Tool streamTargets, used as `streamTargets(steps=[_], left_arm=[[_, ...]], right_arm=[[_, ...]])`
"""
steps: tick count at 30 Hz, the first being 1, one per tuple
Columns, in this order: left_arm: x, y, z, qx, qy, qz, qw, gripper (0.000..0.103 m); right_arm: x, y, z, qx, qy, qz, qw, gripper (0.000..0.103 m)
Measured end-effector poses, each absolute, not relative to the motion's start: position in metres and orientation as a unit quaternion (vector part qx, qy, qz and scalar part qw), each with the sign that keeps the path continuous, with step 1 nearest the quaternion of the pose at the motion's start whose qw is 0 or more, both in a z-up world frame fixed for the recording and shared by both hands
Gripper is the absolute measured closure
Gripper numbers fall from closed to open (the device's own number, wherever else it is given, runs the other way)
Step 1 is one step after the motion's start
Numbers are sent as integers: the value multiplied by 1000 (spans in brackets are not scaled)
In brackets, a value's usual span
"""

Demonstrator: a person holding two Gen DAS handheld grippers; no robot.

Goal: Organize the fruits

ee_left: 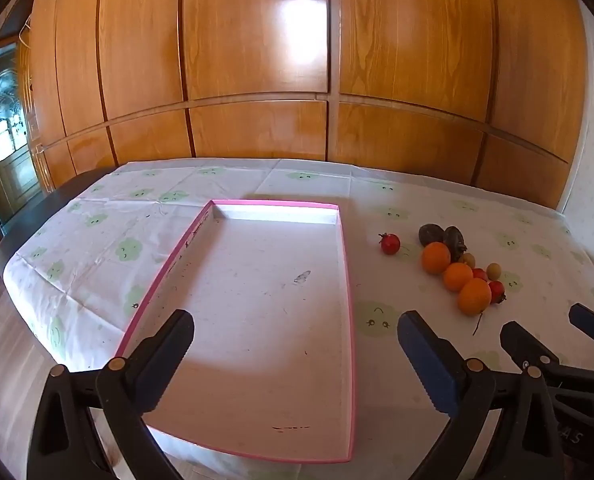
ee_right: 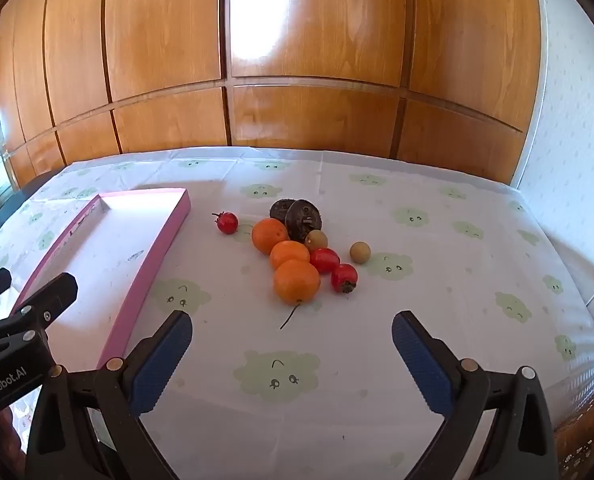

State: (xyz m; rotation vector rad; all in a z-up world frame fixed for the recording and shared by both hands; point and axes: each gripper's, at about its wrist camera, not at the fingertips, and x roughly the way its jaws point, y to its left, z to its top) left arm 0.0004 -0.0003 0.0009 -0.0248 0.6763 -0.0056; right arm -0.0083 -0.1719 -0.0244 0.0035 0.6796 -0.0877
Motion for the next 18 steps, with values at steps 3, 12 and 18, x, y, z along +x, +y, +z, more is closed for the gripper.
streamTargets(steps=[3, 12, 18], left_arm=[[2, 2, 3, -12, 331, -13, 943, 0], [-4, -6, 5, -1, 316, 10, 949, 0], [-5, -6, 5, 2, 317, 10, 948, 0]], right_arm=[[-5, -179, -24, -6, 344, -48, 938, 2], [-11, -171, -25, -5, 328, -41, 944, 2], [-9, -170, -25, -3, 328, -42, 944, 2]])
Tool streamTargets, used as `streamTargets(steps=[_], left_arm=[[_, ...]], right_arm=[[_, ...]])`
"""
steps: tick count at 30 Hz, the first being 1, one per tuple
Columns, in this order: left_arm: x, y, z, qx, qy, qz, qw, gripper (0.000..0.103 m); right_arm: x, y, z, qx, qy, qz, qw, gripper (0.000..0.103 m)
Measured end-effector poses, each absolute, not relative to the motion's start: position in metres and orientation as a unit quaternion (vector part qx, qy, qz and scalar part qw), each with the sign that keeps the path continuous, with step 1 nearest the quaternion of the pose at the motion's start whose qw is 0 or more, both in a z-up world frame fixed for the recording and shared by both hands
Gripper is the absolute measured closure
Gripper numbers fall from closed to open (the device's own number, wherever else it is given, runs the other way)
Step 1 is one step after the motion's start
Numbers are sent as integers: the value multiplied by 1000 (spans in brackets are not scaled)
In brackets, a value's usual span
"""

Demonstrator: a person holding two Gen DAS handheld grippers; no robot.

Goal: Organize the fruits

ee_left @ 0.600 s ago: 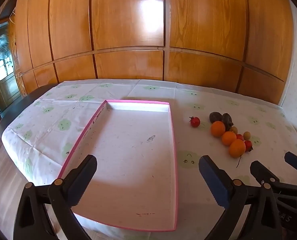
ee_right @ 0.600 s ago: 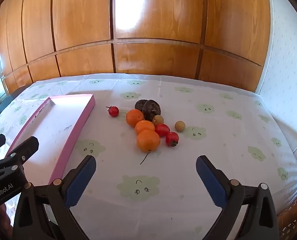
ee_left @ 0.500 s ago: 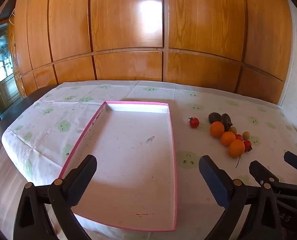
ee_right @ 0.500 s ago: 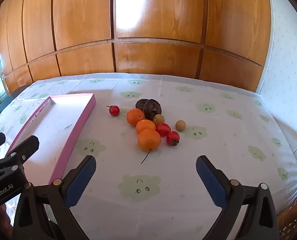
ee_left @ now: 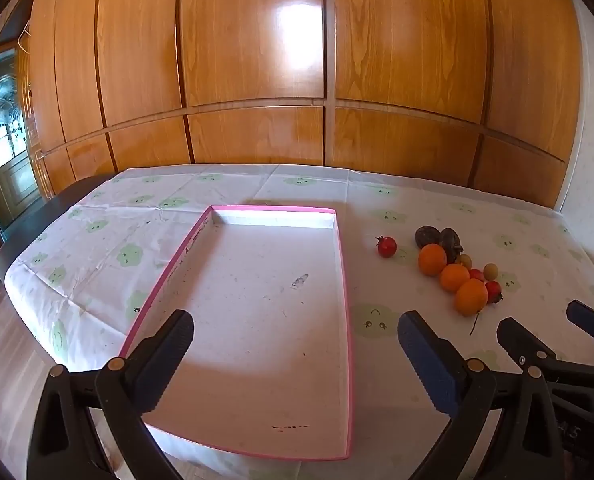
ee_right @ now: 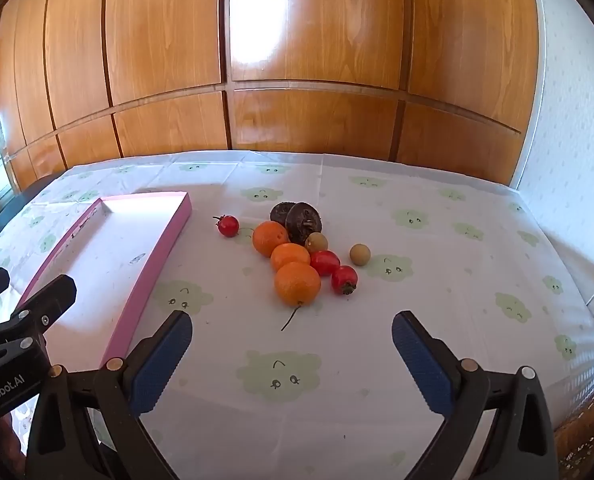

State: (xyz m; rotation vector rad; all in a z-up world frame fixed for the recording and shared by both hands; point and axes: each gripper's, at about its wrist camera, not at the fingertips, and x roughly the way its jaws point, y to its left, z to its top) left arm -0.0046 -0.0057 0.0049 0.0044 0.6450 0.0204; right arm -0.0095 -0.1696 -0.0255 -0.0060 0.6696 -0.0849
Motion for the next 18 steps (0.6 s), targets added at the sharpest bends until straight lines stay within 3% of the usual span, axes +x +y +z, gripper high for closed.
streamTargets(steps=[18], left_arm=[[0, 4, -3, -1, 330, 19, 944, 0]], right_arm=[[-8, -166, -27, -8, 320, -36, 947, 2]])
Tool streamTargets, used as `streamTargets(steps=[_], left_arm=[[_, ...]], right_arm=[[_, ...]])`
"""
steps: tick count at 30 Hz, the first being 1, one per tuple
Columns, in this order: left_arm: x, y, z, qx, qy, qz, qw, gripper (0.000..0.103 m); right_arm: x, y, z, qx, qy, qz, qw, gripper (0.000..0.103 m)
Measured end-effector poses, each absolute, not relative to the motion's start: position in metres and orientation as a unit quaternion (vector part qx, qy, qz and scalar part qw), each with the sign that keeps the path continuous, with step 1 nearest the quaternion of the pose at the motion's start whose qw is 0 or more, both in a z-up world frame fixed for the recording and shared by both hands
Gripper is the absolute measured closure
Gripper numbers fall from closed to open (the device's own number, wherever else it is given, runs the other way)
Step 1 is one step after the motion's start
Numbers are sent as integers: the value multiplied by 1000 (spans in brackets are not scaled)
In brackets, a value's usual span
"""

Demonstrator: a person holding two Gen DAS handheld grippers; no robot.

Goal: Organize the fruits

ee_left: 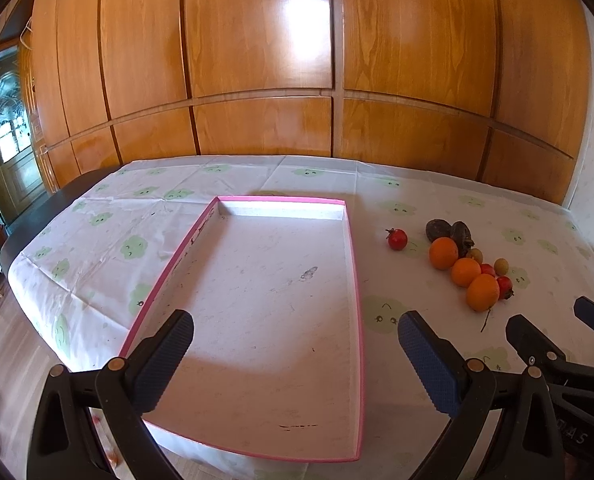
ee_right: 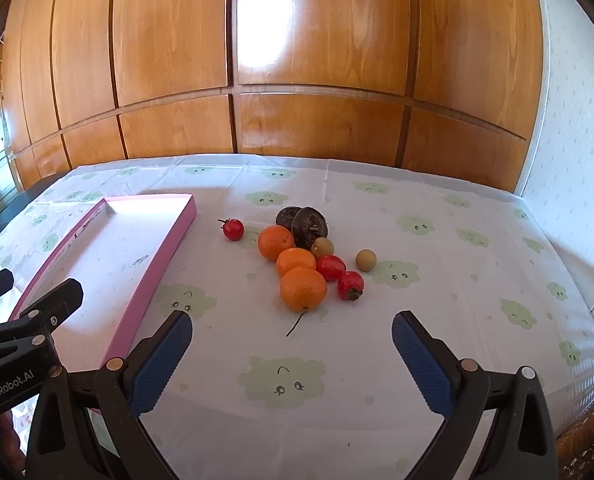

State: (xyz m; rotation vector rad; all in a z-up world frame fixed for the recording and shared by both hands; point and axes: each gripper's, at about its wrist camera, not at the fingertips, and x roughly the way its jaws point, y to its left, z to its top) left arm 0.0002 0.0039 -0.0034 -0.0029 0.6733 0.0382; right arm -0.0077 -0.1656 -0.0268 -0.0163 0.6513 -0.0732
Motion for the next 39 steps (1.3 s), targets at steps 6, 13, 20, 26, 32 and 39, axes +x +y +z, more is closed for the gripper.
streamTargets(steps=[6, 13, 20, 26, 32, 39], left_arm=[[0, 4, -4, -1, 331, 20, 943, 0], [-1, 4, -4, 2, 330, 18, 944, 0], [-3, 2, -4, 3, 329, 19, 944, 0], [-2, 1, -1, 5, 329, 17, 944, 0], [0, 1, 0, 6, 331, 17, 944, 0], [1, -1, -2, 7, 332, 15, 943, 0]], right_arm=[[-8, -167, -28, -3, 321, -36, 946, 2], [-8, -166, -27, -6, 317, -33, 948, 2], [-9, -164, -28, -13, 321, -32, 947, 2], [-8, -164, -27, -16, 317, -32, 948, 2], [-7, -166, -27, -11, 318, -31, 947, 2], [-7, -167, -27, -10, 316, -32, 948, 2]])
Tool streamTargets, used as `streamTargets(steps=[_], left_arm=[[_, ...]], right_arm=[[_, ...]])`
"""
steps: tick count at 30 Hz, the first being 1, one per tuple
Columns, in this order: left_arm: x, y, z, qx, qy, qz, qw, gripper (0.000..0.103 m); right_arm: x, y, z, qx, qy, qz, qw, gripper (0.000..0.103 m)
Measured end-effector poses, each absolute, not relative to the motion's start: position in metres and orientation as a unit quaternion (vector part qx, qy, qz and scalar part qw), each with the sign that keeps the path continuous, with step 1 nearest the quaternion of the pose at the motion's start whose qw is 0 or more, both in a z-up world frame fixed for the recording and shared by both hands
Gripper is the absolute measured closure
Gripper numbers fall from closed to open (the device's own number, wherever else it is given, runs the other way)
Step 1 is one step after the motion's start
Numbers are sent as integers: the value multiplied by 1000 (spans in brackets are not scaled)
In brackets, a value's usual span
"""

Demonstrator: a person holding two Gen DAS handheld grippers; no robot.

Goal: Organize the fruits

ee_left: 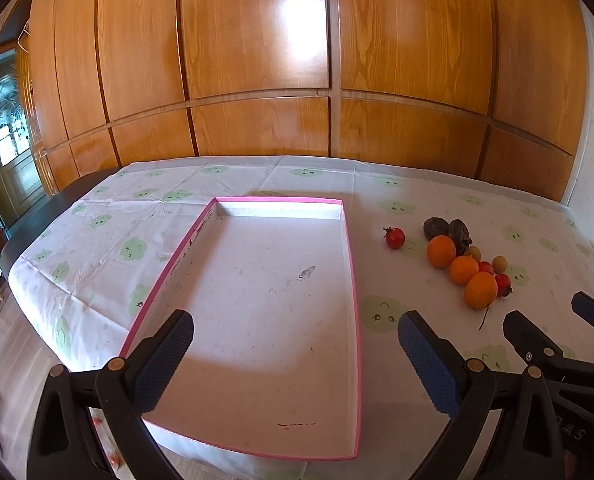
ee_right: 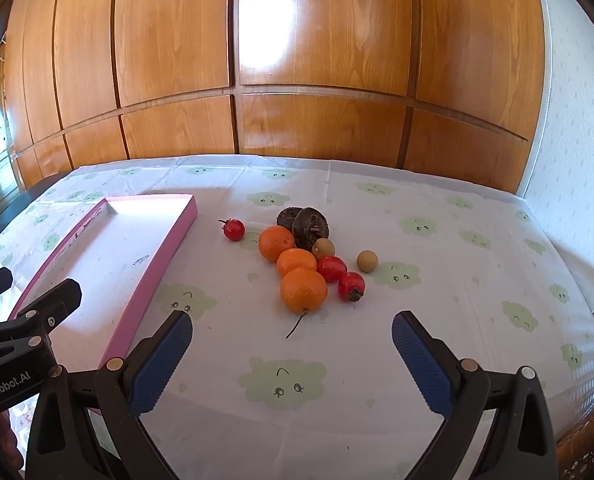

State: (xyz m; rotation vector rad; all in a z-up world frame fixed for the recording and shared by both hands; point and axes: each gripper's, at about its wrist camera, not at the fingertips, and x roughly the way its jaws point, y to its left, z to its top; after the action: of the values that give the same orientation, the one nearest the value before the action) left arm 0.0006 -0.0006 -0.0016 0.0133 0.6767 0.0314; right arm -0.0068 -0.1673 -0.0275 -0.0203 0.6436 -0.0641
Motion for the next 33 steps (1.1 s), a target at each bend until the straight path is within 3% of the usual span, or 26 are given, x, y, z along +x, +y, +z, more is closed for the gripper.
streamTargets(steps=[21, 33], left_arm=[[4, -3, -7, 4, 339, 6, 941, 0], [9, -5, -9, -28, 357, -71, 931, 0]], right_arm=[[6, -187, -18, -2, 319, -40, 947, 2], [62, -259, 26, 10, 344, -34, 938, 2]])
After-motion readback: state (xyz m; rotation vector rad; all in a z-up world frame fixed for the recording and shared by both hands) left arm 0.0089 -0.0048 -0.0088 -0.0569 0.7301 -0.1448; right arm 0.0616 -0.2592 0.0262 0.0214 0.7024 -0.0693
